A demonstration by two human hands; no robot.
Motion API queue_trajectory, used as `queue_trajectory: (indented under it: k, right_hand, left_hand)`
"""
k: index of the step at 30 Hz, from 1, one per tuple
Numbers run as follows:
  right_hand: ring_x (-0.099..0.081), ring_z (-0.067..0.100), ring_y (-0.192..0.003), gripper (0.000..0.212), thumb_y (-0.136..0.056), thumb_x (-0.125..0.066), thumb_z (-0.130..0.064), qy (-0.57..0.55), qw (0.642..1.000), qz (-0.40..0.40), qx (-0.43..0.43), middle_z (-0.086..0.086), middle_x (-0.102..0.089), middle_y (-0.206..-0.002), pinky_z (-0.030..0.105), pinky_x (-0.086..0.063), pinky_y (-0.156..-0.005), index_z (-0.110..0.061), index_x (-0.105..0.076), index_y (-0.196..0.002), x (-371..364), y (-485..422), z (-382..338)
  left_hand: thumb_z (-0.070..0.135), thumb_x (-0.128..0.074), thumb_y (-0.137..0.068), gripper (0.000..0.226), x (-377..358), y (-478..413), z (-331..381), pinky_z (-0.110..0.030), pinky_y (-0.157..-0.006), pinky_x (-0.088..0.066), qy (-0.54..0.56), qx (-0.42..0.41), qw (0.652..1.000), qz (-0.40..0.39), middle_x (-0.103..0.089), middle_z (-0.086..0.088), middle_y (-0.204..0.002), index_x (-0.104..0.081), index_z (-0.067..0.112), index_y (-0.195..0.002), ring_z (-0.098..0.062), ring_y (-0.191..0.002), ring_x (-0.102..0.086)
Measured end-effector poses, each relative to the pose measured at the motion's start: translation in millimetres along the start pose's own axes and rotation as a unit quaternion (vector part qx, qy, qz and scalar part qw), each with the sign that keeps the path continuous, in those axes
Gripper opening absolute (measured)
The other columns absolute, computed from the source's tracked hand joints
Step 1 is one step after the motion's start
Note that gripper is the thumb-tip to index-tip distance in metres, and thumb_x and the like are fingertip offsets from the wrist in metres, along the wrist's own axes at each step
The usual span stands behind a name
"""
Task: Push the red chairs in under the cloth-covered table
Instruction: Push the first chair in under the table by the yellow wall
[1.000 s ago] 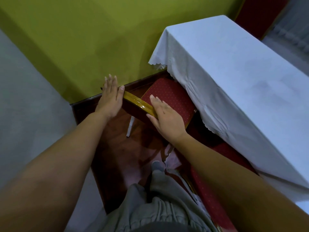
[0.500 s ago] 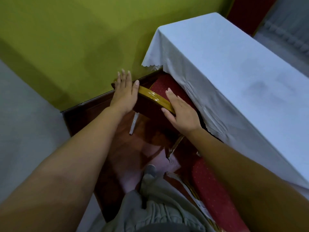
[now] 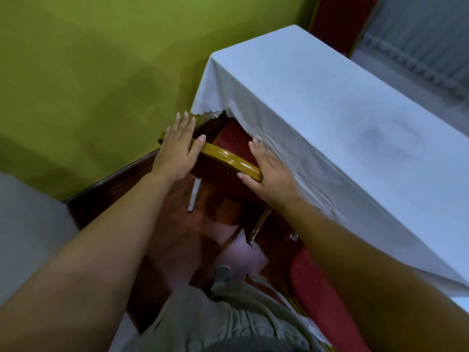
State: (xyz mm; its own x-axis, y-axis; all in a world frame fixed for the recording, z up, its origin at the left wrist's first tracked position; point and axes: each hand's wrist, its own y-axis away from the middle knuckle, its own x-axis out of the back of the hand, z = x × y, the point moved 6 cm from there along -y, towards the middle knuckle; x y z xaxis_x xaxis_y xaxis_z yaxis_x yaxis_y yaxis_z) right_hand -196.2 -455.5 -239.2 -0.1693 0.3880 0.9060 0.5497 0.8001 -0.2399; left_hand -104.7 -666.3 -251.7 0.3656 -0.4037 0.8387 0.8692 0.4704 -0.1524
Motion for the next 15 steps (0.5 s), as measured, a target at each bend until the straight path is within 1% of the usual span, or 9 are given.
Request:
queue_trajectory:
  k: [2, 5, 8, 11, 13, 15]
  right_hand:
    - [-0.023, 0.01, -0.145, 0.079, -0.09, -0.049, -0.059, 0.005, 1.0, 0.001, -0.006, 0.0, -0.026, -0.158, 0.026, -0.019, -0.118, -0.016, -0.026, -0.152, -1, 0, -1]
    - [-0.025, 0.008, -0.144, 0.078, -0.09, -0.051, -0.058, -0.005, 1.0, 0.008, -0.022, -0.003, -0.027, -0.158, 0.025, -0.023, -0.116, -0.017, -0.027, -0.152, -3, 3, -4]
    - [-0.028, 0.006, -0.142, 0.073, -0.091, -0.049, -0.057, -0.003, 0.999, 0.015, -0.041, -0.006, -0.032, -0.155, 0.027, -0.031, -0.114, -0.02, -0.03, -0.151, -3, 7, -8]
    - [-0.029, 0.004, -0.141, 0.071, -0.091, -0.047, -0.058, 0.001, 0.998, 0.02, -0.062, -0.009, -0.034, -0.154, 0.027, -0.033, -0.112, -0.023, -0.03, -0.151, -5, 12, -17]
    - [-0.027, 0.001, -0.141, 0.071, -0.091, -0.046, -0.059, 0.001, 0.996, 0.036, -0.077, -0.011, -0.034, -0.153, 0.024, -0.034, -0.11, -0.026, -0.029, -0.151, -9, 16, -29]
    - [-0.023, -0.006, -0.139, 0.07, -0.09, -0.045, -0.06, 0.012, 0.994, 0.058, -0.091, -0.014, -0.035, -0.153, 0.018, -0.036, -0.102, -0.029, -0.028, -0.15, -14, 22, -44]
  left_hand:
    - [0.058, -0.013, -0.096, 0.074, 3, -2, 0, -0.034, -0.119, 0.005, 0.002, -0.016, 1.0, 0.005, -0.004, -0.005, -0.162, -0.014, 0.012, -0.154, -0.01, -0.147, 0.009]
    - [0.056, -0.017, -0.097, 0.073, 5, -2, 1, -0.036, -0.121, 0.002, -0.006, -0.037, 0.999, 0.008, -0.008, -0.006, -0.162, -0.016, 0.011, -0.154, -0.014, -0.149, 0.004]
    - [0.056, -0.019, -0.097, 0.073, 7, -5, 0, -0.037, -0.121, -0.001, -0.01, -0.061, 0.998, 0.0, -0.01, -0.006, -0.162, -0.017, 0.011, -0.154, -0.015, -0.149, 0.001]
    - [0.058, -0.018, -0.095, 0.075, 11, -7, -3, -0.038, -0.122, -0.002, -0.011, -0.097, 0.995, -0.012, -0.011, -0.005, -0.162, -0.019, 0.011, -0.154, -0.014, -0.149, 0.0]
    - [0.059, -0.018, -0.095, 0.075, 15, -7, -9, -0.038, -0.122, -0.004, -0.008, -0.12, 0.993, -0.02, -0.014, -0.005, -0.161, -0.022, 0.011, -0.153, -0.014, -0.149, -0.002]
    - [0.058, -0.019, -0.096, 0.074, 19, -6, -17, -0.038, -0.122, -0.005, -0.006, -0.139, 0.99, -0.025, -0.017, -0.006, -0.161, -0.024, 0.011, -0.152, -0.014, -0.149, -0.003]
